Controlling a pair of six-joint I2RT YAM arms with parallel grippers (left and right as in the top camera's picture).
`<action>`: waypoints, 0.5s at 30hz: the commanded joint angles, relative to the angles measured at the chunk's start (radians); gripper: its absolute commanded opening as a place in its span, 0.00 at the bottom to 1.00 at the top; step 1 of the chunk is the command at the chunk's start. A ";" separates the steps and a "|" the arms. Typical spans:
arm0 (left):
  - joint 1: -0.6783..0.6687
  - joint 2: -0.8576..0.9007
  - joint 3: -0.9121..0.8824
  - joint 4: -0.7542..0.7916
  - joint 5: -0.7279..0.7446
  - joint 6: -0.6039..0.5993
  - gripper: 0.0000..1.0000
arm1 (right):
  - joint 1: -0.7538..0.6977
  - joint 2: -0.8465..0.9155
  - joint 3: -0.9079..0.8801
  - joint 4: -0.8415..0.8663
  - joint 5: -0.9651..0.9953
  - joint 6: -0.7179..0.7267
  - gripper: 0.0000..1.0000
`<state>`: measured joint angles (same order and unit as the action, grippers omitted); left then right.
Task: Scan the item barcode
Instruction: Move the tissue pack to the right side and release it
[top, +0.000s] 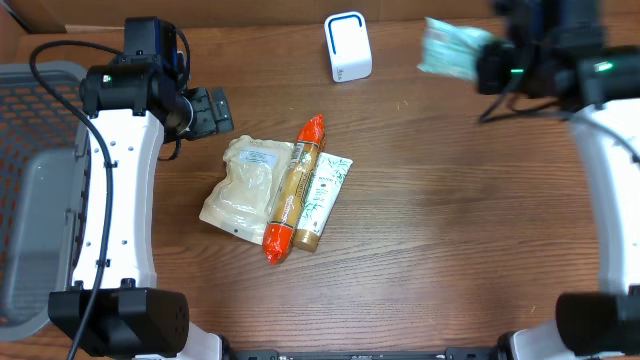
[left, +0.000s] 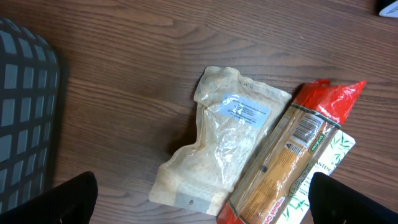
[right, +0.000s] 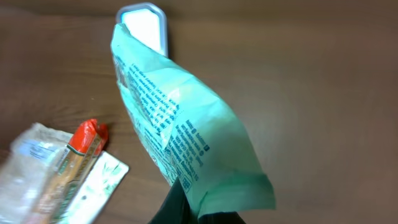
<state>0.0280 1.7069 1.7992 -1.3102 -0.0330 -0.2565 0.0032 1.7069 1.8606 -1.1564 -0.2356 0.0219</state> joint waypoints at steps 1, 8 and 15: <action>-0.002 0.008 -0.004 0.002 0.008 -0.013 1.00 | -0.133 0.041 -0.051 -0.029 -0.201 0.168 0.04; -0.002 0.008 -0.004 0.002 0.008 -0.013 1.00 | -0.343 0.108 -0.286 0.092 -0.214 0.175 0.04; -0.002 0.008 -0.004 0.002 0.008 -0.013 1.00 | -0.478 0.108 -0.475 0.289 -0.198 0.270 0.04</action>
<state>0.0280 1.7069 1.7992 -1.3098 -0.0330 -0.2565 -0.4282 1.8248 1.4349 -0.9112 -0.4191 0.2344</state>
